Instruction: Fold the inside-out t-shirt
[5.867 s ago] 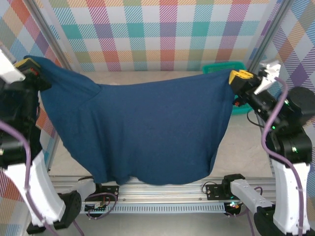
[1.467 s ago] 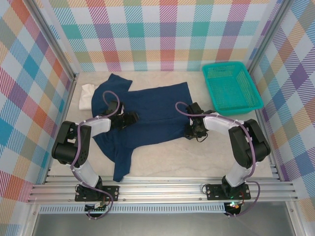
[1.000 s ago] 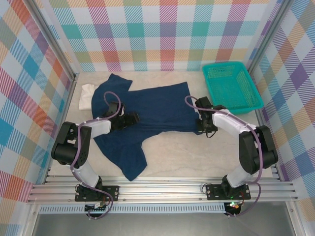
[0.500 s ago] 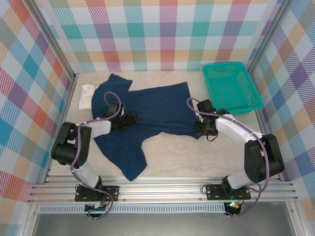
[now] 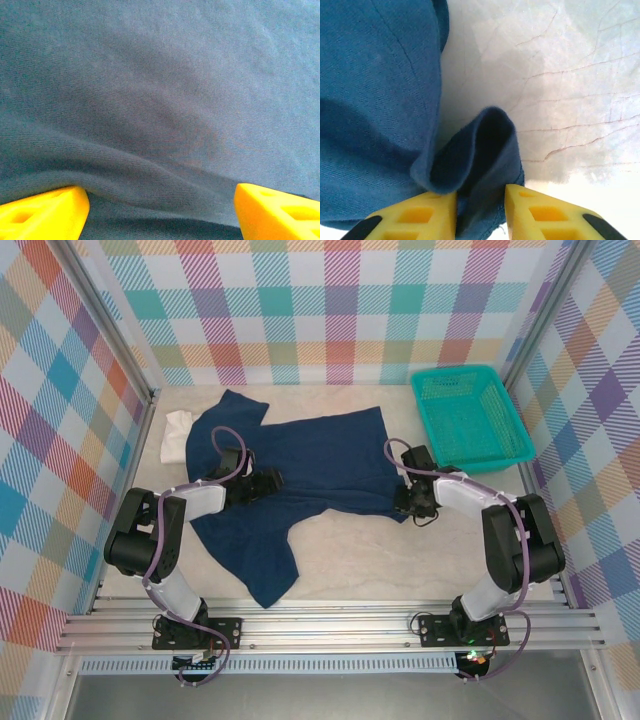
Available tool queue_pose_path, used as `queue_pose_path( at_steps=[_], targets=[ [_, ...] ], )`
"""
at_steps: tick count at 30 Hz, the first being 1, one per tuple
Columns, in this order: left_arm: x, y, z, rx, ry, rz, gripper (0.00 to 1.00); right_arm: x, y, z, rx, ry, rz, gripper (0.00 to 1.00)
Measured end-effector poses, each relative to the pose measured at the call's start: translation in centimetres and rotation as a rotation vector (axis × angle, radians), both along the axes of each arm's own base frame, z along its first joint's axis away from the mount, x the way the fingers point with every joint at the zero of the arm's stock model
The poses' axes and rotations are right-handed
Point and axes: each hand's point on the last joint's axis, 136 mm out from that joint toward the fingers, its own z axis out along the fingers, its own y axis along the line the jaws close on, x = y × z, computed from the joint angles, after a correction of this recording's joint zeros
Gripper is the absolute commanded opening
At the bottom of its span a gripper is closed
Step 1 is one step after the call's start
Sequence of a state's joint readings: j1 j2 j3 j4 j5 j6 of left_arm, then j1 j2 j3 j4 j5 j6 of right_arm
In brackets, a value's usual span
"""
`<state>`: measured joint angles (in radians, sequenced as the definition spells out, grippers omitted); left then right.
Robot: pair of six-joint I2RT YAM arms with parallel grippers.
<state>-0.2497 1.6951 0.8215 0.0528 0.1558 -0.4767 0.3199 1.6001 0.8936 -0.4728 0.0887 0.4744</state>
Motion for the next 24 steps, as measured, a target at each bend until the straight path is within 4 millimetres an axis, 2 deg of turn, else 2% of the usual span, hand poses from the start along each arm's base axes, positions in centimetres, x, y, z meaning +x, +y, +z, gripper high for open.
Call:
queue_pose_path(
  at_steps=[5,9,13,19,21,24],
  targets=[
    [0.0,0.0,0.0,0.0,0.0,0.0,0.79,-0.1,-1.5,-0.5,-0.013,0.009,-0.033,0.0],
    [0.0,0.0,0.0,0.0,0.0,0.0,0.79,-0.1,-2.6,0.7,-0.016,-0.022,-0.039,0.0],
    [0.0,0.0,0.0,0.0,0.0,0.0,0.79,0.7,-2.1,4.7,0.022,-0.156,0.015,0.0],
    [0.0,0.0,0.0,0.0,-0.001,0.0,0.79,0.6,0.5,13.2,0.157,-0.451,0.2,0.0],
    [0.0,0.0,0.0,0.0,-0.001,-0.001,0.79,0.0,1.2,14.7,0.186,-0.518,0.267,0.0],
    [0.0,0.0,0.0,0.002,-0.001,0.0,0.79,-0.9,1.7,15.4,0.192,-0.567,0.349,0.0]
  ],
)
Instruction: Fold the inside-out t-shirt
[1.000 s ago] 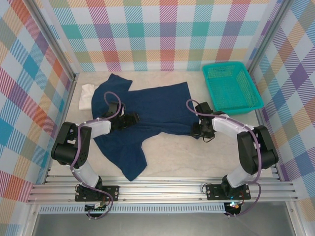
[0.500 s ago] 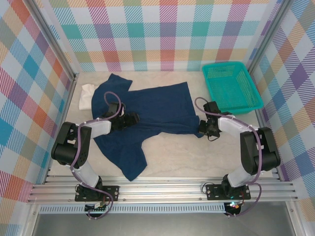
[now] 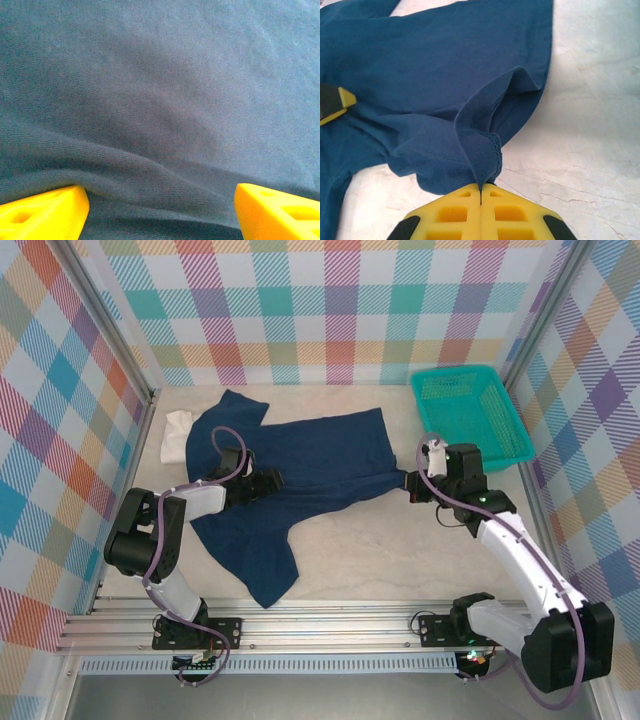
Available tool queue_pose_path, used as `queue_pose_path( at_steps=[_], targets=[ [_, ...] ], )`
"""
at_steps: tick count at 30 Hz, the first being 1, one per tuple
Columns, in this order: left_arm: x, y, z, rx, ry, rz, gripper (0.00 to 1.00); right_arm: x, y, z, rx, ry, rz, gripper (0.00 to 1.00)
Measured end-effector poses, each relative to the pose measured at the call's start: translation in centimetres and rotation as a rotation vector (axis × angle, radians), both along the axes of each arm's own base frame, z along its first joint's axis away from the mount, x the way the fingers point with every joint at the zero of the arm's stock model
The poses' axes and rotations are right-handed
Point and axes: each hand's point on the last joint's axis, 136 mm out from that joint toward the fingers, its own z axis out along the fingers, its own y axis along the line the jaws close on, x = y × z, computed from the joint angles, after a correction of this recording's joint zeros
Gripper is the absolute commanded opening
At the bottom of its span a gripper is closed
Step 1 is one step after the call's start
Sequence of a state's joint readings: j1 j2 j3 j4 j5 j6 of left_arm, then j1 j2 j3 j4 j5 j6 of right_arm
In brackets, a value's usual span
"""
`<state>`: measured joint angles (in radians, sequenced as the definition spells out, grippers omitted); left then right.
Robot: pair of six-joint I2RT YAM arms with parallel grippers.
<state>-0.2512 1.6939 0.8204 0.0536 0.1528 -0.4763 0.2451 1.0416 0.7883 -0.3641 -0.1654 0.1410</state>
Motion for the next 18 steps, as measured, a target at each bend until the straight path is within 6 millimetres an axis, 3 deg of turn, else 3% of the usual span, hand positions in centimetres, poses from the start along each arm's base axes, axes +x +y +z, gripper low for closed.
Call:
queue_pose_path(
  at_steps=[6,11,14,18],
  targets=[
    [0.0,0.0,0.0,0.002,0.0,-0.002,0.79,-1.0,-0.3,-2.3,-0.079,0.019,0.066,0.0],
    [0.0,0.0,0.0,0.001,0.0,-0.003,0.79,-0.9,-2.4,-3.9,-0.215,0.044,0.025,0.0],
    [0.0,0.0,0.0,0.001,0.0,-0.003,0.79,-0.7,-3.7,-4.7,-0.292,0.062,-0.01,0.03],
    [0.0,0.0,0.0,0.001,0.0,-0.003,0.79,-0.1,-5.6,-5.3,-0.386,0.097,-0.085,0.16]
  ],
)
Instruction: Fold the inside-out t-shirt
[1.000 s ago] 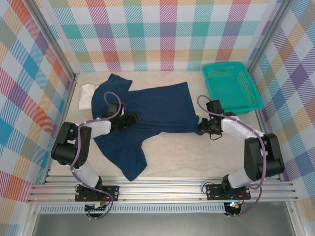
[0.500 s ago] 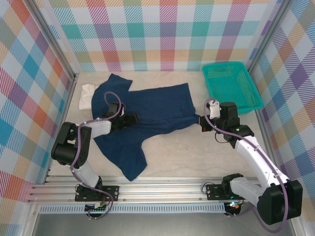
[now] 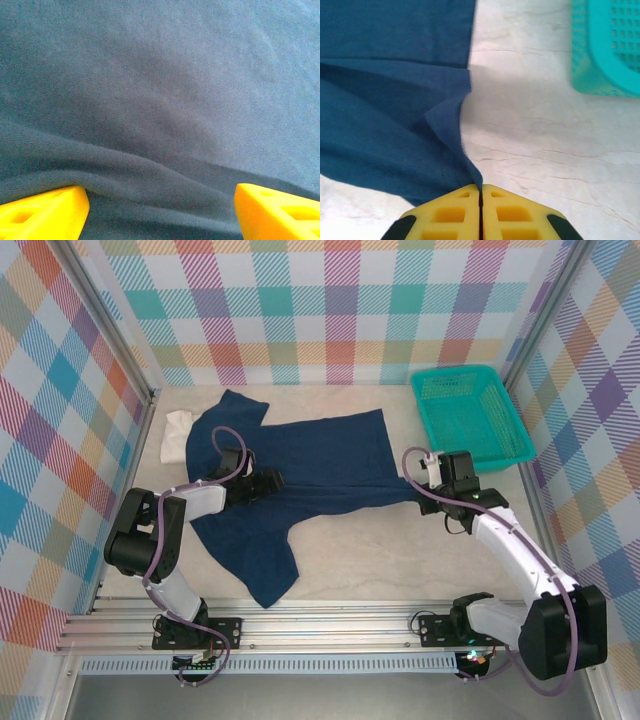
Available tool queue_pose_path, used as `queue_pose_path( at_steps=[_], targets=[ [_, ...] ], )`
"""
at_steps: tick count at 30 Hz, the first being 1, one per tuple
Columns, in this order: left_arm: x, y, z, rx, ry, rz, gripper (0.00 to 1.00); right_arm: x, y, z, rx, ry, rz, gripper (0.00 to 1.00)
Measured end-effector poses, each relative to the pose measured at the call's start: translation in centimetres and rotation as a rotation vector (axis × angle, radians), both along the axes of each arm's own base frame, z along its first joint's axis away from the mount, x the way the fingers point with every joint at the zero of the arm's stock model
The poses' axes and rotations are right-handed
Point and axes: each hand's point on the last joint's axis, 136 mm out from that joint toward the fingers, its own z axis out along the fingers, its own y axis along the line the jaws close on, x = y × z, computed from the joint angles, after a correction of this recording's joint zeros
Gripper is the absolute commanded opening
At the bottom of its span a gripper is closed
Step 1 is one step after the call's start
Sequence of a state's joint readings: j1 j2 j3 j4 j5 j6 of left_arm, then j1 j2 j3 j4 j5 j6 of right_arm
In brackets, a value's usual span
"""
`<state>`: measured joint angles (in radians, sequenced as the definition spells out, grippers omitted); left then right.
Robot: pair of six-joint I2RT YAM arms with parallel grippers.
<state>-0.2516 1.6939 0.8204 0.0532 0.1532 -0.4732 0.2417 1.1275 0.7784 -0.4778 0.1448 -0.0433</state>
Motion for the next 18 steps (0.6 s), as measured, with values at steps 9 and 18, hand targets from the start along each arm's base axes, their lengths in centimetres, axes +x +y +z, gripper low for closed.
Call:
queue_pose_path(
  at_steps=[9,18],
  targets=[
    [0.0,0.0,0.0,0.0,0.0,0.0,0.79,0.0,-0.5,-0.6,0.042,0.032,-0.11,0.43],
    [0.0,0.0,0.0,0.002,-0.001,-0.008,0.79,-1.3,0.8,-7.3,0.22,0.329,-0.282,0.49]
  ],
)
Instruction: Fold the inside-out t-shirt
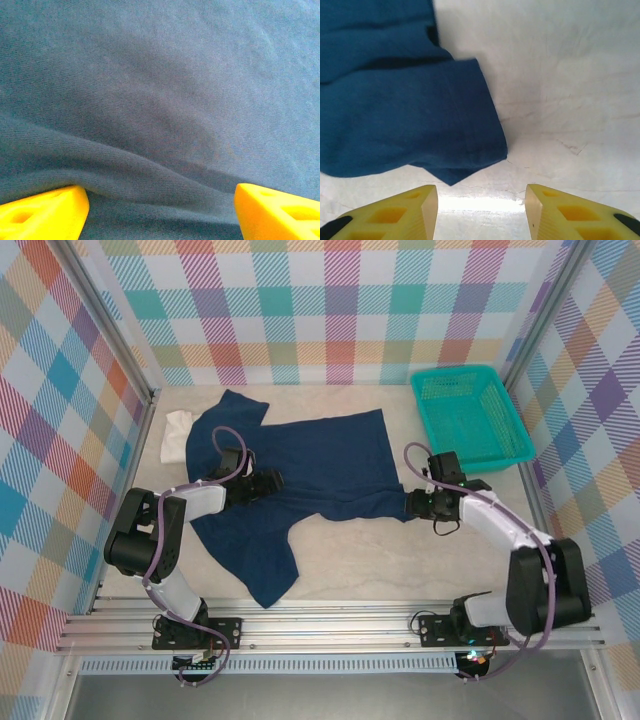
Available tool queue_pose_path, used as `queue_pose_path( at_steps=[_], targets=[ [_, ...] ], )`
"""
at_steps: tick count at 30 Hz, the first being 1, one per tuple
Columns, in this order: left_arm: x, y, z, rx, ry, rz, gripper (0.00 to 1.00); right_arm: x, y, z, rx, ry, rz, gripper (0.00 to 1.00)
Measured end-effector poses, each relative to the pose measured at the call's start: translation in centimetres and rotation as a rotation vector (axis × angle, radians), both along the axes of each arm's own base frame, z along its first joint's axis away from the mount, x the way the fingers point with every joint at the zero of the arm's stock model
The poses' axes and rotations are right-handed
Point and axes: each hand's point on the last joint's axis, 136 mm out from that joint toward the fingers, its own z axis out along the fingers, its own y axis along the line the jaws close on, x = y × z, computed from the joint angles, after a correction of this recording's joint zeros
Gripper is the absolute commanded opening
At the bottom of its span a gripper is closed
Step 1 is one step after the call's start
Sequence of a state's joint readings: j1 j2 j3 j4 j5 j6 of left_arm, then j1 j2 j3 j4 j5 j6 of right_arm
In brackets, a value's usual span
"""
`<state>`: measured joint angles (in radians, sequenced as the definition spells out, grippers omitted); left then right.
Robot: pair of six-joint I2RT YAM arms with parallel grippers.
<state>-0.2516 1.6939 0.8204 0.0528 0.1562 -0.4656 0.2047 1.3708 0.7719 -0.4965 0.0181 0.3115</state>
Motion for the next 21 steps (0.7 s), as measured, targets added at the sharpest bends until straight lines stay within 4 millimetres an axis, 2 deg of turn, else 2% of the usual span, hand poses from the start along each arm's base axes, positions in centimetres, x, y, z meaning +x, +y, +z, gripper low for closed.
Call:
queue_pose_path(
  at_steps=[4,7,14,21],
  targets=[
    [0.0,0.0,0.0,0.002,-0.001,-0.003,0.79,-0.1,-0.8,-2.4,0.064,0.106,-0.112,0.47],
    [0.0,0.0,0.0,0.002,-0.001,-0.003,0.79,0.1,-0.9,-3.3,0.102,0.135,-0.159,0.46],
    [0.0,0.0,0.0,0.004,-0.002,-0.006,0.79,0.7,-0.4,-3.7,0.147,0.148,-0.193,0.41],
    [0.0,0.0,0.0,0.004,-0.002,-0.007,0.79,0.7,-0.9,-4.0,0.136,0.161,-0.221,0.25]
  ],
)
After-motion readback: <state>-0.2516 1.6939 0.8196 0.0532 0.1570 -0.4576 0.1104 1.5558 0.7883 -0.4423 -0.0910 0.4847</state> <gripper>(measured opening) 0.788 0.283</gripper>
